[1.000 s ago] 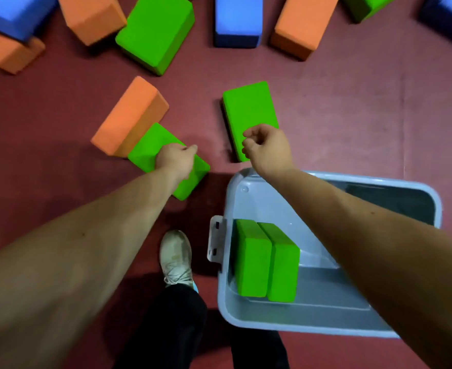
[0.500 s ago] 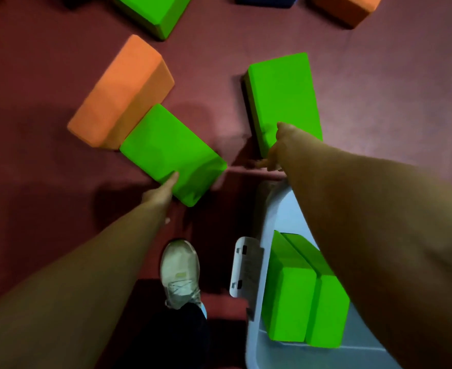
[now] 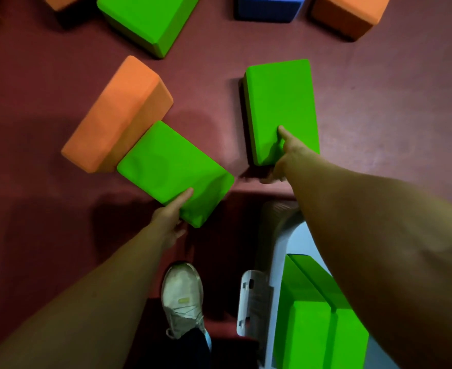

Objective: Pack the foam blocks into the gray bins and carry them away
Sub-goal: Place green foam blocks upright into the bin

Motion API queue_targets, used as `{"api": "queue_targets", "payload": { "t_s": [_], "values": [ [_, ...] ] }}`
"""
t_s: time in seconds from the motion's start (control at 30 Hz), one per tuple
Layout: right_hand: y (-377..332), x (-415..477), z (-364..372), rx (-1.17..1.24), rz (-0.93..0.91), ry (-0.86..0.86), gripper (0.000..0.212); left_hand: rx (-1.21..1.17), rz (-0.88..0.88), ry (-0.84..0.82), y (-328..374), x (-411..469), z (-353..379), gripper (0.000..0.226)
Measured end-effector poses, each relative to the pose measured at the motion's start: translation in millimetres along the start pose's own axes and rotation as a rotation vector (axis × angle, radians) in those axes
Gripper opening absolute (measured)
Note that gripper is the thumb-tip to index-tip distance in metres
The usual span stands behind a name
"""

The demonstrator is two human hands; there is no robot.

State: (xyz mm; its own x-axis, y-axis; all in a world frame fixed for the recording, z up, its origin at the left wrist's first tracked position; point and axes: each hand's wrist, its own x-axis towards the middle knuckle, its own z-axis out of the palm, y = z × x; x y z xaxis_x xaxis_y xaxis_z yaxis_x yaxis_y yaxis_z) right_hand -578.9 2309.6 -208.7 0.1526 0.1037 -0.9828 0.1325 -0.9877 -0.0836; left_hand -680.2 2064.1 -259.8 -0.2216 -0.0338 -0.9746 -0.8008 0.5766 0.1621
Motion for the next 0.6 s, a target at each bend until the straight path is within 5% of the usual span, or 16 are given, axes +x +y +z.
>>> {"api": "queue_targets", "payload": {
  "t_s": [0.2,0.33,0.47,0.53,0.6],
  "values": [
    [0.1,-2.2,3.6,0.043,-0.079,-0.042,0.063,-0.124,0.066,0.044,-1.6,-15.5,-1.0,0.077],
    [5.3,-22.7,0.0,0.071,-0.194,-0.057,0.039,-0.208,0.163,0.084,-3.0,-36.0,-3.1,0.081],
    [14.0,-44.8,-20.1,0.104,-0.45,0.149,0.091,-0.428,0.157,0.003,-7.9,-74.3,-5.5,0.075],
    [19.2,-71.6,-35.0,0.002,-0.587,0.212,0.094,-0.394,0.204,0.071,-4.4,-106.9,-5.5,0.057],
    [24.5,-97.4,-47.7,-0.051,-0.682,0.186,0.088,-0.274,0.283,0.218,-1.2,-133.2,-5.5,0.063]
  ]
}}
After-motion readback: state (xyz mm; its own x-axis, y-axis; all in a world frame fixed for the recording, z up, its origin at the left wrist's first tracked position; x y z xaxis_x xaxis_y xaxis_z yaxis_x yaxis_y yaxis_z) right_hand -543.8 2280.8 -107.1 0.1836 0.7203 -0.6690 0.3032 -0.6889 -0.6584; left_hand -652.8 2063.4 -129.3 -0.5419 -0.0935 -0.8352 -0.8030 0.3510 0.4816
